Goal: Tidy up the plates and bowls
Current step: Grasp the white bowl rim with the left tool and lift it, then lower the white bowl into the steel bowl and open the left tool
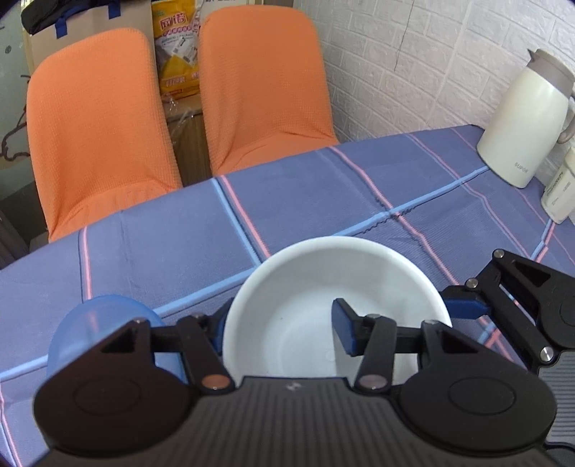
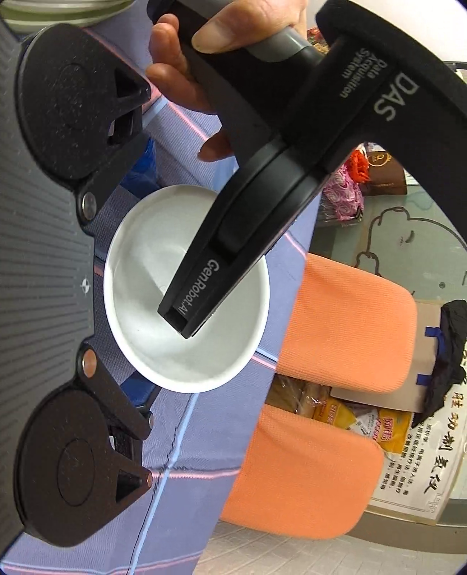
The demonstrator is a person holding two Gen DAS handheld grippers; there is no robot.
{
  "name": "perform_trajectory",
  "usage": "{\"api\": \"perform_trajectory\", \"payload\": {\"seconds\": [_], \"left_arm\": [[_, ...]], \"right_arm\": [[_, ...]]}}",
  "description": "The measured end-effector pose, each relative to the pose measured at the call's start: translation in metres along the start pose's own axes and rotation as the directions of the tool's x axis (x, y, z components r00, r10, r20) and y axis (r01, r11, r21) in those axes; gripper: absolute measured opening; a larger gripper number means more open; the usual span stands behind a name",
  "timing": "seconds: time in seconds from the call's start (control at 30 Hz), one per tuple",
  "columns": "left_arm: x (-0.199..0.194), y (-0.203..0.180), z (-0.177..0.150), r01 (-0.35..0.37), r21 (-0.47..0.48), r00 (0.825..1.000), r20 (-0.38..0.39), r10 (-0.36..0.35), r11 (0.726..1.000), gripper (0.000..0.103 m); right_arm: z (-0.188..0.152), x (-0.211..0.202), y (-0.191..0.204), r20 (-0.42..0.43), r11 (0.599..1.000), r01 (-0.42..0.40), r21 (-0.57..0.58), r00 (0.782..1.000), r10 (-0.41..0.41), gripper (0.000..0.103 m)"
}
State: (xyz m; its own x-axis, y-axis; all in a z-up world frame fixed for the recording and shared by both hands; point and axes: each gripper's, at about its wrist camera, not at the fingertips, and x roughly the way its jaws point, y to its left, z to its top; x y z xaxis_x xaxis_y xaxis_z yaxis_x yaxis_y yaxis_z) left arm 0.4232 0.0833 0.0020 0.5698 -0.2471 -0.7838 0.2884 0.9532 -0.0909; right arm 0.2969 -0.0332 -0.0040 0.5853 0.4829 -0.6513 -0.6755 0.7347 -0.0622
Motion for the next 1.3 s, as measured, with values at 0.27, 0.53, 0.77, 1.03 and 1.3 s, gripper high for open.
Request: {"api": "perform_trajectory", "payload": {"seconds": [0.27, 0.53, 0.77, 1.03, 1.3], "left_arm": [[-0.066, -0.058, -0.033, 0.026, 0.040, 0.998, 0.051, -0.029, 0.999, 0.052], [-0.115, -0.138, -0.108, 0.064, 0.097, 0.996, 0.063, -0.070, 0.993, 0.061], [-0.114, -0.168, -0.163, 0.073, 0.110, 0.997, 0.023, -0.076, 0.991, 0.061], [-0.102, -0.170, -0.180, 0.084, 0.088, 0.996, 0.021, -0.086, 0.993, 0.083], [-0.117, -0.160, -0.180, 0.079, 0.064, 0.995, 0.062, -0.083, 0.995, 0.092]], "right_arm": [[-0.019, -0.065, 0.016, 0.038, 1.000, 0.025, -0.016, 0.999, -0.025, 0.086], [-0.078, -0.135, 0.046, 0.010, 0.996, 0.075, -0.038, 0.997, -0.074, 0.088], [-0.121, -0.153, 0.059, -0.031, 0.998, 0.057, 0.018, 0.998, -0.056, 0.088], [-0.134, -0.149, 0.058, -0.044, 0.996, 0.070, 0.049, 0.997, -0.068, 0.087], [-0.156, -0.178, 0.056, -0.023, 0.991, 0.116, 0.068, 0.993, -0.115, 0.087]]}}
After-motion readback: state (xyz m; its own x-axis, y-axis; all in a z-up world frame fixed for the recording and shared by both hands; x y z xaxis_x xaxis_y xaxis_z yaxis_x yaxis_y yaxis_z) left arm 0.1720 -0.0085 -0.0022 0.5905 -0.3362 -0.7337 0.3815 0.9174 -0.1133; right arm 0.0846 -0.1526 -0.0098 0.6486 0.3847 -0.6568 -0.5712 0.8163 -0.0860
